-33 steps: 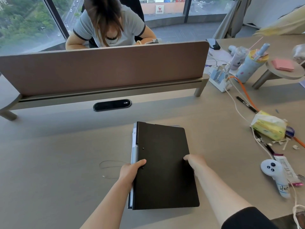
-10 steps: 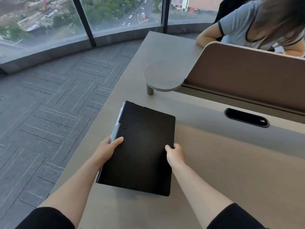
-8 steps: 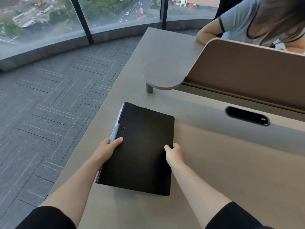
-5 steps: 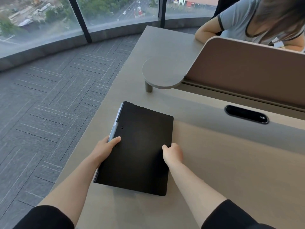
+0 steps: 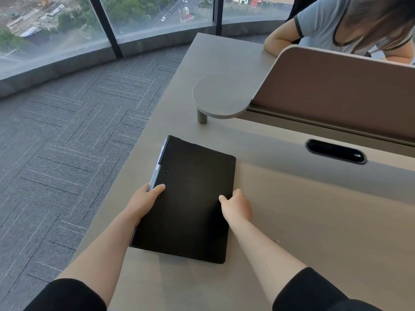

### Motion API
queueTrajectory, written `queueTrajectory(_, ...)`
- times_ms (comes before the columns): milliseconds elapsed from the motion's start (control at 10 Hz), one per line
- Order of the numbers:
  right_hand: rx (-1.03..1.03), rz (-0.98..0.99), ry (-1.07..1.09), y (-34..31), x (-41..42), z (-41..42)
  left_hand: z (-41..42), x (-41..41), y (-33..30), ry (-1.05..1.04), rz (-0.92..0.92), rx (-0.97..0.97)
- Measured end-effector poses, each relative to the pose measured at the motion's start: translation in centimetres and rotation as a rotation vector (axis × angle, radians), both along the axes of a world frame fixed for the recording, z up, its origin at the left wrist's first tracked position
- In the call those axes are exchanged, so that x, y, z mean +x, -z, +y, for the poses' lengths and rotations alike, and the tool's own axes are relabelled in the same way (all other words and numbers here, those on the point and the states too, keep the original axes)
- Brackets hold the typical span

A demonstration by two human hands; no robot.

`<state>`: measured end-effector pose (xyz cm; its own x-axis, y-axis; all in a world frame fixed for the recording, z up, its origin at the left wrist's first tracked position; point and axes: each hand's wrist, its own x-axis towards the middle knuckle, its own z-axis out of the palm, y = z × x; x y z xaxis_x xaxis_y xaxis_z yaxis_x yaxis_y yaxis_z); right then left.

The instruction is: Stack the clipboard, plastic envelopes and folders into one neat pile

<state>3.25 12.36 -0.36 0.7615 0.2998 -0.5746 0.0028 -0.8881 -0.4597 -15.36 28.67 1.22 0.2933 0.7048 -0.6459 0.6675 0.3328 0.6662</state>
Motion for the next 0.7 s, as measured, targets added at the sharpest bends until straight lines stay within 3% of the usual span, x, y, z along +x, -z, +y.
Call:
queueTrajectory(200,0.032,-0.005,-0.016,-0.2,0.1,-0.7,0.0,0.1,0.1,-0.015,0.06,0.051)
queueTrajectory(400,0.21,0.027,0.034,-0.6,0.1,-3.7,0.2,0.3,0.0,0.035,0.127,0.146)
queueTrajectory(500,0.33,0.054,0.067,-0.5,-0.5,-8.1,0.7,-0.1,1.3,0.073,0.127,0.189)
queueTrajectory(700,0.297,0.305,0.077,-1.9,-3.1,-18.9,-1.4,0.6,-1.6,0.021,0.164,0.407)
